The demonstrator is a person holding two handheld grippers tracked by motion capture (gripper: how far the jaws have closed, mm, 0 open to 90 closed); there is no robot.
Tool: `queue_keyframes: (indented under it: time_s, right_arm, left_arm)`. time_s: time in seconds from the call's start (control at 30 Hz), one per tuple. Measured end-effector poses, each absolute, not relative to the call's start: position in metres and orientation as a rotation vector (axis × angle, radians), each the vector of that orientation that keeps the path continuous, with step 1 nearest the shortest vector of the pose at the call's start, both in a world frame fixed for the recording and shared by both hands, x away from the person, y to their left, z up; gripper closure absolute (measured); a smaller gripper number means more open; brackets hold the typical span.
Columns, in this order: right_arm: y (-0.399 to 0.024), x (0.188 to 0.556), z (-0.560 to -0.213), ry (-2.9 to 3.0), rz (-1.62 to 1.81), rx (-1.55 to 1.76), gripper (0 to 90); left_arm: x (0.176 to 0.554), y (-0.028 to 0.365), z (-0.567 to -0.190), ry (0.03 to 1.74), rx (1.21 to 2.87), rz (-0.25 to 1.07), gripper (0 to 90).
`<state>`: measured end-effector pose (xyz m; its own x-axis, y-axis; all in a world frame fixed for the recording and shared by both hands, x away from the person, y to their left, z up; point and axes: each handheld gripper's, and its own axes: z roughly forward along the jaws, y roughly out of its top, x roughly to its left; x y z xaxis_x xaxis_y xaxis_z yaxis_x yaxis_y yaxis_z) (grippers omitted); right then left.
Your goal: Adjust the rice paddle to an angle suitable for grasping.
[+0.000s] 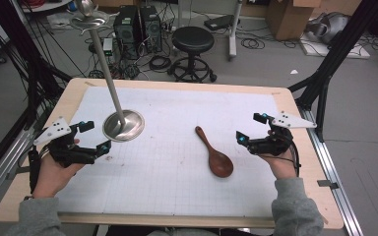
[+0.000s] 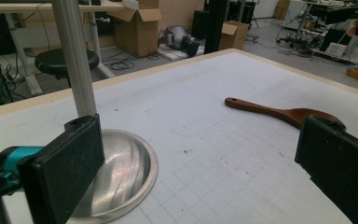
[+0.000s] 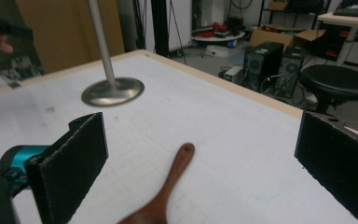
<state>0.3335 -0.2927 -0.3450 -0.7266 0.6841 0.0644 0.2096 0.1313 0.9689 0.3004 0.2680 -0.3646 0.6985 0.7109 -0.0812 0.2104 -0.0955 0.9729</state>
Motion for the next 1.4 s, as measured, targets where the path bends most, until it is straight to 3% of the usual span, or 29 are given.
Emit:
queue_keyframes:
  time_s: [0.37,0.5,0.67,0.8,1.03,1.07,1.3,1.4]
  right_arm:
    - [-0.277,0.355,-0.35,2.075,1.557,0.922,4.5]
    - [-0.266,0.359,-0.351,2.114,1.493,0.906,18.5]
    - [-0.26,0.362,-0.354,2.14,1.467,0.905,29.6]
    - [-0.253,0.363,-0.355,2.14,1.458,0.897,46.9]
    - [-0.244,0.366,-0.36,2.151,1.389,0.895,65.1]
    - [-0.242,0.369,-0.362,2.156,1.38,0.9,70.9]
    - [-0.235,0.378,-0.374,2.196,1.336,0.929,78.4]
    - [-0.234,0.382,-0.378,2.186,1.363,0.944,86.6]
  left_arm:
    - [0.3,0.269,-0.363,0.751,1.641,0.491,1.8]
    - [0.3,0.268,-0.363,0.744,1.647,0.488,1.7]
    - [0.3,0.266,-0.363,0.74,1.655,0.485,1.8]
    - [0.301,0.265,-0.365,0.745,1.664,0.476,1.8]
    - [0.301,0.264,-0.365,0.747,1.663,0.475,1.8]
    - [0.301,0.264,-0.366,0.751,1.663,0.475,1.8]
    - [0.3,0.262,-0.365,0.748,1.665,0.469,1.8]
    - [0.3,0.262,-0.365,0.745,1.667,0.469,1.8]
